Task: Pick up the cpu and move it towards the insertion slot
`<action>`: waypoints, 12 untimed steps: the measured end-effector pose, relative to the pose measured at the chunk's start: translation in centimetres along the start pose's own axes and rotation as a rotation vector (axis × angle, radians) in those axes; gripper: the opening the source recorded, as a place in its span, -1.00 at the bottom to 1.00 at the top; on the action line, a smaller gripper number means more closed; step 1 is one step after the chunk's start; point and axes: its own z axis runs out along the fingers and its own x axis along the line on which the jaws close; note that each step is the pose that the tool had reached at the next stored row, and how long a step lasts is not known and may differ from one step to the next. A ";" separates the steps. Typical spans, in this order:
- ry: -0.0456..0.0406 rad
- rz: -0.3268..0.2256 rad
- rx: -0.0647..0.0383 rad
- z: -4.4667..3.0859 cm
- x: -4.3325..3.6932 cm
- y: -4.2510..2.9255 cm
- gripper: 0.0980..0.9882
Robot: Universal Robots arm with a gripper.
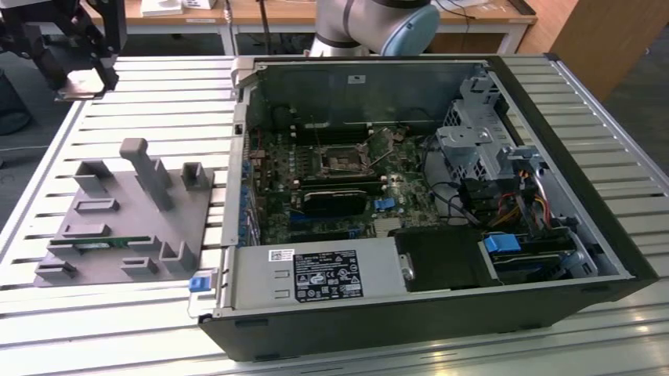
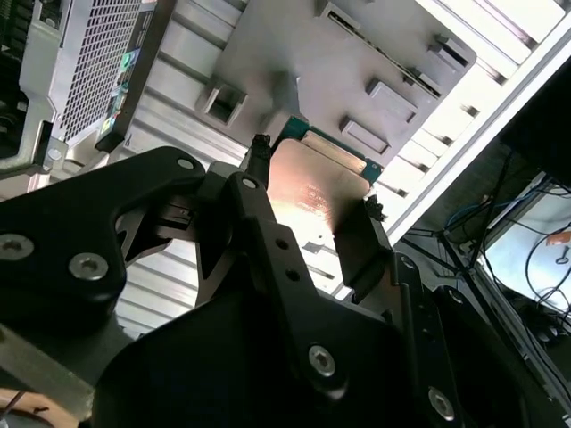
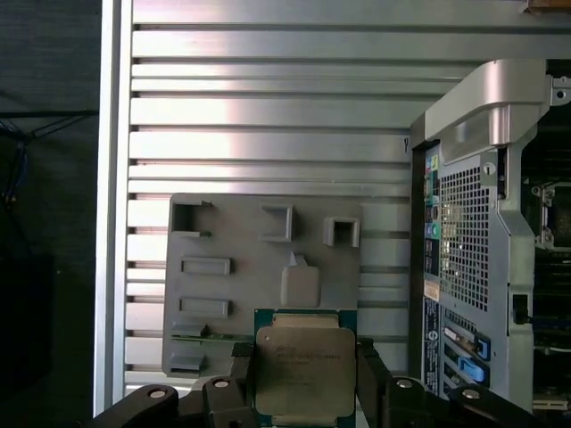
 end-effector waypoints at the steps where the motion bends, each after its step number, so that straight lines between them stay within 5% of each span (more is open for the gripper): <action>1: 0.0000 0.000 0.000 0.00 -0.12 0.00 0.00; 12: 0.0000 0.000 0.000 -0.03 -1.51 0.01 0.00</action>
